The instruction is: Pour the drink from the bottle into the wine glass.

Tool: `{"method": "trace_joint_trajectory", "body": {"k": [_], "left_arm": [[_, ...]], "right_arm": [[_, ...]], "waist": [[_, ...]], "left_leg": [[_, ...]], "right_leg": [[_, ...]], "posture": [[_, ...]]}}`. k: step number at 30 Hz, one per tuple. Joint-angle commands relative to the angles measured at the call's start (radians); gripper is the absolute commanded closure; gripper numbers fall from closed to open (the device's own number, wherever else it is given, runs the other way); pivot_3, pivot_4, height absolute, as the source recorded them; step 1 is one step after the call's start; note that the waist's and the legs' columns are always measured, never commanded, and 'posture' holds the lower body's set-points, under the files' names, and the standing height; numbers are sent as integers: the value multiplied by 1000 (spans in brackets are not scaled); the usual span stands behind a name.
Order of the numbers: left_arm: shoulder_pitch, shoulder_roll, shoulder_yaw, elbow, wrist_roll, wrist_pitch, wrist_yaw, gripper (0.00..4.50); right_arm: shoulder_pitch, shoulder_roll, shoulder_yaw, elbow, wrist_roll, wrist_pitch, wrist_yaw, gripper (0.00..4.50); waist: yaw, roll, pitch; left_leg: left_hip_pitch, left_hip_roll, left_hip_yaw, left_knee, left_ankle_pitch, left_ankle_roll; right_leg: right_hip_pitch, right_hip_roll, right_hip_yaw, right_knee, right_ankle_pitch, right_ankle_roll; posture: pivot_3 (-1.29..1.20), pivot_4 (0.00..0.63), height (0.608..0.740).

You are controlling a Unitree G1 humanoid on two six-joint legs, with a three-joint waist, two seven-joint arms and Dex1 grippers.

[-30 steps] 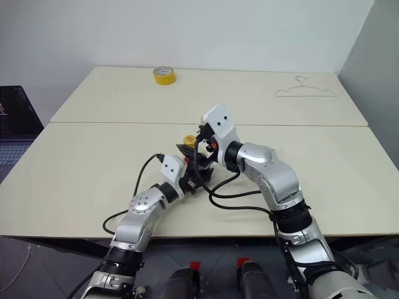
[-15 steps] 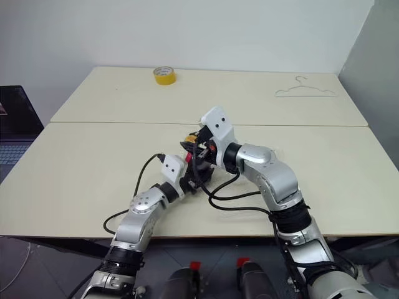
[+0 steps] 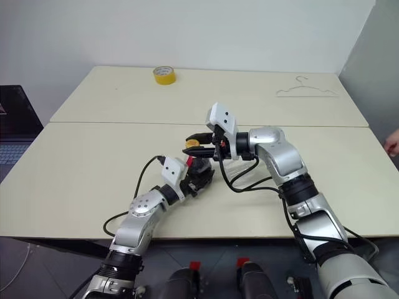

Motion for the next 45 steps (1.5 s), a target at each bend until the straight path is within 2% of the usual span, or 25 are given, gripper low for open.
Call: {"method": "trace_joint_trajectory", "body": {"k": [1, 4, 10, 19, 21, 27, 39, 42, 45], "left_arm": [[49, 2, -39, 25, 7, 64, -10, 1868], [55, 3, -40, 17, 6, 68, -9, 1868], [52, 8, -37, 26, 6, 68, -15, 1868], [24, 4, -46, 61, 11, 60, -28, 1868], [24, 4, -47, 62, 11, 58, -29, 1868], [28, 7, -47, 61, 12, 58, -28, 1868], [31, 2, -53, 70, 17, 53, -24, 1868], [36, 2, -54, 68, 18, 54, -22, 1868], [39, 1, -53, 66, 17, 54, -21, 1868]], "right_arm": [[-62, 13, -16, 87, -4, -99, 103, 3202], [-75, 19, -24, 132, -10, -139, 148, 3202], [-72, 32, -79, 112, 6, -78, 91, 3202], [17, 18, -106, -129, 35, 49, 10, 59], [32, 19, -117, -191, 43, 83, -27, 59], [87, 33, -128, -359, 9, 208, -256, 59], [191, 61, -123, -535, 55, 408, -423, 59], [205, 69, -129, -543, 52, 421, -461, 679], [212, 73, -135, -549, 58, 431, -487, 1749]], "waist": [[1, 0, 0], [1, 0, 0], [1, 0, 0], [4, 1, 0], [4, 1, 0], [4, 1, -1], [4, 2, -2], [4, 2, -2], [4, 2, -2]], "left_leg": [[0, 0, 0, -1, 0, 0], [1, 0, 0, -4, 0, 0], [1, 0, 0, -7, 0, 0], [1, 0, 0, -7, 0, 0], [1, 0, -1, -6, 0, 0], [2, 0, -1, -6, 0, 0], [2, 0, -1, -6, 0, 0], [2, 0, -1, -6, 0, 0], [2, 0, -1, -6, 0, 0]], "right_leg": [[0, 0, 0, 0, 0, 0], [0, 0, 0, -1, 0, 0], [0, -1, 0, -2, 0, -1], [0, -1, 0, -2, 0, -1], [0, -1, 0, -2, 0, 0], [0, -1, 0, -2, 0, 0], [1, -1, 0, -2, 0, 0], [1, -1, 0, -3, 0, 0], [1, -1, 0, -3, 0, 0]], "posture": [[0, 150, 740], [0, 150, 740], [0, 150, 740], [0, 150, 740], [0, 150, 740], [0, 150, 740], [0, 150, 740], [0, 150, 740], [0, 150, 740]]}}
